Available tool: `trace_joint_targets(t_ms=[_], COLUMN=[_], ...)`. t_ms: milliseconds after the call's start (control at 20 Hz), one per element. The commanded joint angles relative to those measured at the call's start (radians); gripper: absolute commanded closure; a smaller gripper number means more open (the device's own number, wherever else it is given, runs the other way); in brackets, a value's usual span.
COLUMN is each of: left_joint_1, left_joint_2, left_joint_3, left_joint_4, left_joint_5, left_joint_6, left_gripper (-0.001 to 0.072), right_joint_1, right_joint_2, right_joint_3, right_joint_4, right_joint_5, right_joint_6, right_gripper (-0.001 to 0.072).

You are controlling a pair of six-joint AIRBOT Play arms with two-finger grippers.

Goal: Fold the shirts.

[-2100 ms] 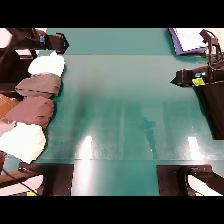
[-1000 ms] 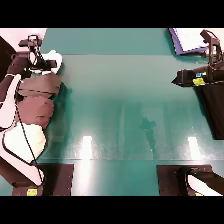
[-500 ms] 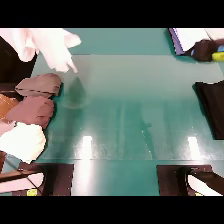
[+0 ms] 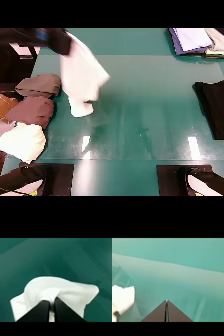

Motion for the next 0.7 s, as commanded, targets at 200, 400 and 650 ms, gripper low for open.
trace_joint_targets(t_ms=[200,400,650], left_joint_1=[-0.182,0.082,0.43], left_joint_2=[-0.152,-0.15,-0.165], left_joint_3=[-0.077,-0.085,-0.274], left_joint_4=[-0.119,-0.119,-0.288], left_joint_5=[0.145,0.086,0.089], left_joint_6=[0.043,-0.061,-0.075], left_gripper=[0.016,0.016,0.016], right_joint_1=[-0.001,0.0,0.0], right_joint_2=[0.0,0.001,-0.001], right_joint_3=[0.092,0.105,0.101], right_joint_4=[-0.032,-0.052,-0.052], right_joint_5=[0.062,0.071,0.093], right_joint_6=[0.0,0.0,0.0], right_gripper=[0.0697,0.0697,0.0697])
